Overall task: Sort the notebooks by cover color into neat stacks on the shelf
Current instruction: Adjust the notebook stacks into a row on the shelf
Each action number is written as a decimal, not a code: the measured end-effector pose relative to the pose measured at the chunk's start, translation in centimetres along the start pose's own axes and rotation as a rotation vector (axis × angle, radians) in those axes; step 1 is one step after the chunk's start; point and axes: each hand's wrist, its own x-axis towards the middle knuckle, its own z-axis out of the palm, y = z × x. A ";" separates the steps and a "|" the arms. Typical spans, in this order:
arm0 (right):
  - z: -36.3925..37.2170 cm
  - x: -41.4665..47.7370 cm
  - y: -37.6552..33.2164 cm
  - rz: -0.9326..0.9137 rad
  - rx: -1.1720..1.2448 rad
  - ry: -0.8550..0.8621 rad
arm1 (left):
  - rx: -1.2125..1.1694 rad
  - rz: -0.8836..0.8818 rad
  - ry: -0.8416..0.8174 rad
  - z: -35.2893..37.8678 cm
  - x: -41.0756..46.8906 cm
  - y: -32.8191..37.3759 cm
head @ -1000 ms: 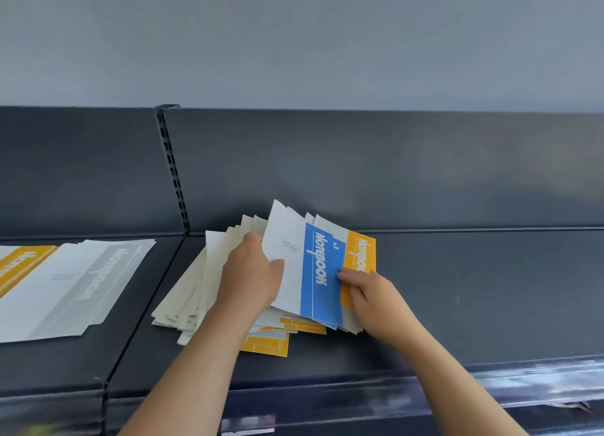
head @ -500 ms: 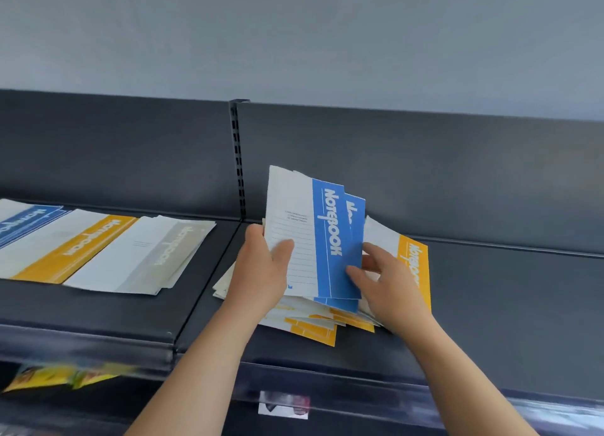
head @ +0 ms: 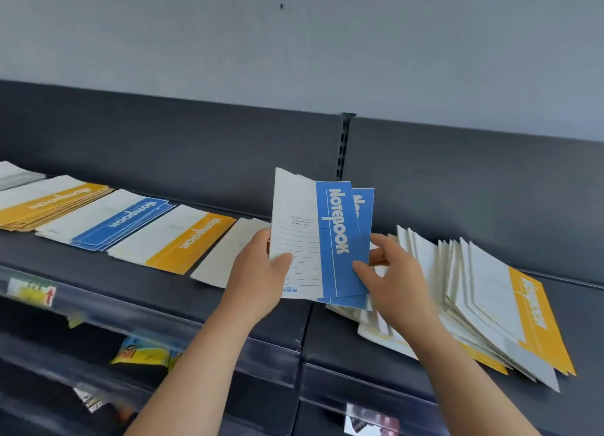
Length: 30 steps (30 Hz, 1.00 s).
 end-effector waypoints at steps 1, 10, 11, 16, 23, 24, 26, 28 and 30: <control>1.4 0.2 -0.7 -0.001 0.017 -0.008 | 0.010 0.002 0.009 -1.4 0.3 -0.8; 14.3 1.1 -7.4 0.028 0.064 -0.053 | 0.105 -0.006 0.043 -13.7 3.8 -8.1; 15.5 1.2 -8.1 0.033 0.072 -0.057 | 0.118 -0.014 0.046 -14.9 4.2 -8.8; 20.6 1.9 -10.9 0.068 0.091 -0.070 | 0.175 -0.036 0.040 -19.4 6.1 -11.8; 25.5 3.7 -12.9 0.071 0.092 -0.133 | 0.172 -0.056 0.027 -22.7 8.9 -15.6; 26.1 4.0 -13.0 0.062 0.087 -0.149 | 0.178 -0.064 0.031 -23.0 9.2 -16.0; 27.4 4.8 -13.3 0.059 0.079 -0.186 | 0.189 -0.082 0.048 -23.7 9.8 -16.9; 28.8 5.5 -13.7 0.062 0.072 -0.216 | 0.217 -0.079 0.070 -24.6 10.6 -17.8; 30.4 6.2 -14.3 0.054 0.069 -0.240 | 0.252 -0.069 0.096 -25.6 11.5 -19.0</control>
